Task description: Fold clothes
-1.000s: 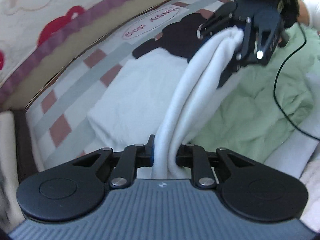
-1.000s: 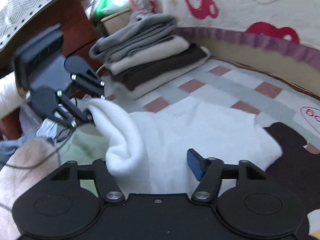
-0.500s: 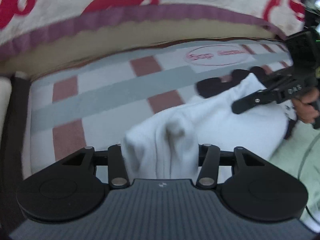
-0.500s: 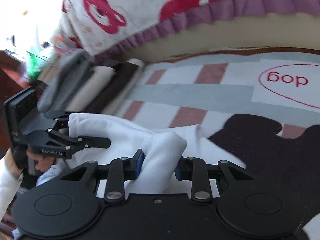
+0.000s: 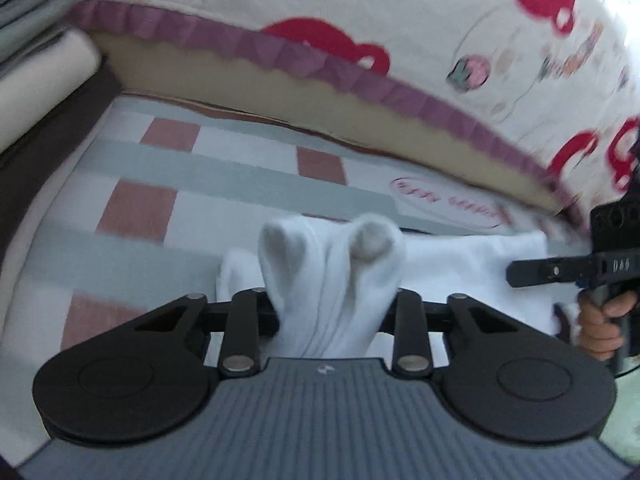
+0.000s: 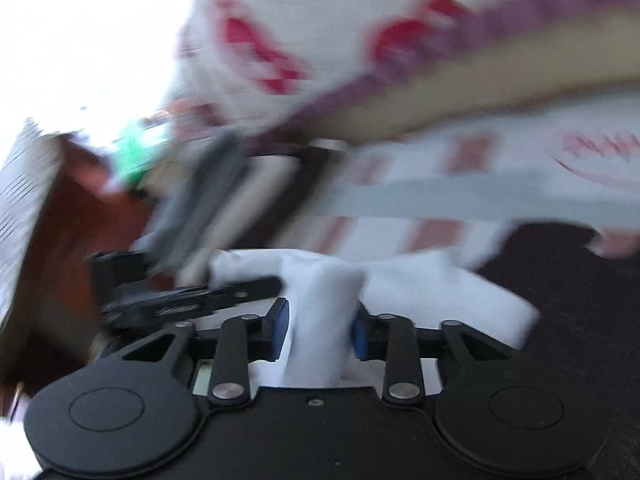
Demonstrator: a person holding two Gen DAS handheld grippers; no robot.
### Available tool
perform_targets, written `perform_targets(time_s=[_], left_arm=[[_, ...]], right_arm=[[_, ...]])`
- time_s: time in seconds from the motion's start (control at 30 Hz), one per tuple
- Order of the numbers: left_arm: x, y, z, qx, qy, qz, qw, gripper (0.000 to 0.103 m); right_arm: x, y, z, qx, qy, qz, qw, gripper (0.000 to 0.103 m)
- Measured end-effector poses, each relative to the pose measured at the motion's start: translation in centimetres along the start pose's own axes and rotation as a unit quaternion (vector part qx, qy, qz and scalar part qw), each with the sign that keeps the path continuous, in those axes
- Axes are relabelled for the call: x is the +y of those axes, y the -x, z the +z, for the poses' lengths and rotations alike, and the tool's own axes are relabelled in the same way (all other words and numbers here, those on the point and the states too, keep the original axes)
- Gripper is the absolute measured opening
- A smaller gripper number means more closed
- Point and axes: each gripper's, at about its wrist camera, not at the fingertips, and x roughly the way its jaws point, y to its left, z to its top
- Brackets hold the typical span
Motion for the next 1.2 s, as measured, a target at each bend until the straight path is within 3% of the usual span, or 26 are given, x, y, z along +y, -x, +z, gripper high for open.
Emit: perform_targets(time_s=[0.1, 0.17, 0.23, 0.3, 0.43, 0.5, 0.63, 0.73, 0.8, 0.83, 0.93, 1.03, 1.07, 1.1, 1.17, 1.2], left_arm=[[0.6, 3.7, -3.0, -0.014, 0.044, -0.005, 0.9989, 0.044], [0.8, 4.9, -5.3, 0.012, 0.085, 0.022, 0.996, 0.061], [1.0, 5.7, -7.4, 0.039, 0.128, 0.051, 0.9897, 0.063], [1.5, 6.9, -8.9, 0.034, 0.175, 0.05, 0.9827, 0.063], [2.8, 8.8, -10.6, 0.013, 0.264, 0.025, 0.964, 0.063], [3.3, 9.5, -11.5, 0.006, 0.302, 0.008, 0.9533, 0.063], [4.2, 10.9, -13.2, -0.01, 0.376, -0.026, 0.9263, 0.063], [4.9, 11.8, -14.8, -0.029, 0.454, -0.074, 0.8877, 0.064], [4.5, 12.2, -15.5, -0.035, 0.481, -0.093, 0.8709, 0.064], [4.1, 12.5, -15.6, -0.039, 0.487, -0.097, 0.867, 0.065], [2.9, 13.3, -15.8, -0.062, 0.506, -0.052, 0.8589, 0.07], [0.8, 15.8, -16.2, -0.148, 0.515, 0.088, 0.8394, 0.083], [0.3, 15.7, -16.2, -0.158, 0.501, 0.083, 0.8471, 0.085], [0.3, 14.9, -16.4, -0.134, 0.513, 0.06, 0.8457, 0.085], [0.3, 13.4, -16.8, -0.086, 0.536, 0.015, 0.8397, 0.085], [0.1, 13.0, -17.3, -0.082, 0.551, 0.002, 0.8304, 0.085]], right_arm=[[3.0, 1.2, -1.9, 0.03, 0.045, 0.003, 0.999, 0.034], [3.3, 2.3, -3.6, 0.041, 0.004, 0.029, 0.999, 0.043], [2.8, 3.6, -5.3, 0.022, -0.058, 0.046, 0.997, 0.066], [1.9, 5.0, -6.6, -0.004, -0.106, 0.034, 0.994, 0.068], [-0.3, 5.3, -6.9, 0.011, -0.145, -0.089, 0.985, 0.069], [-1.6, 4.7, -7.0, 0.017, -0.176, -0.126, 0.976, 0.071], [-4.4, 2.0, -7.3, 0.02, -0.276, -0.136, 0.951, 0.071], [-4.3, 0.6, -7.3, 0.029, -0.287, -0.132, 0.948, 0.071], [-4.2, -0.2, -7.4, 0.034, -0.288, -0.126, 0.949, 0.071], [-4.3, -0.5, -7.5, 0.034, -0.293, -0.122, 0.948, 0.072], [-4.6, -1.2, -8.3, 0.032, -0.308, -0.11, 0.944, 0.074], [-4.4, -1.6, -8.5, 0.016, -0.303, -0.11, 0.946, 0.077], [-4.1, -1.8, -8.4, 0.01, -0.297, -0.115, 0.948, 0.076], [-3.8, -2.0, -8.3, 0.006, -0.287, -0.121, 0.95, 0.071], [-3.3, -3.1, -7.3, 0.012, -0.247, -0.142, 0.958, 0.066], [-2.8, -3.6, -6.7, 0.013, -0.223, -0.151, 0.963, 0.048]])
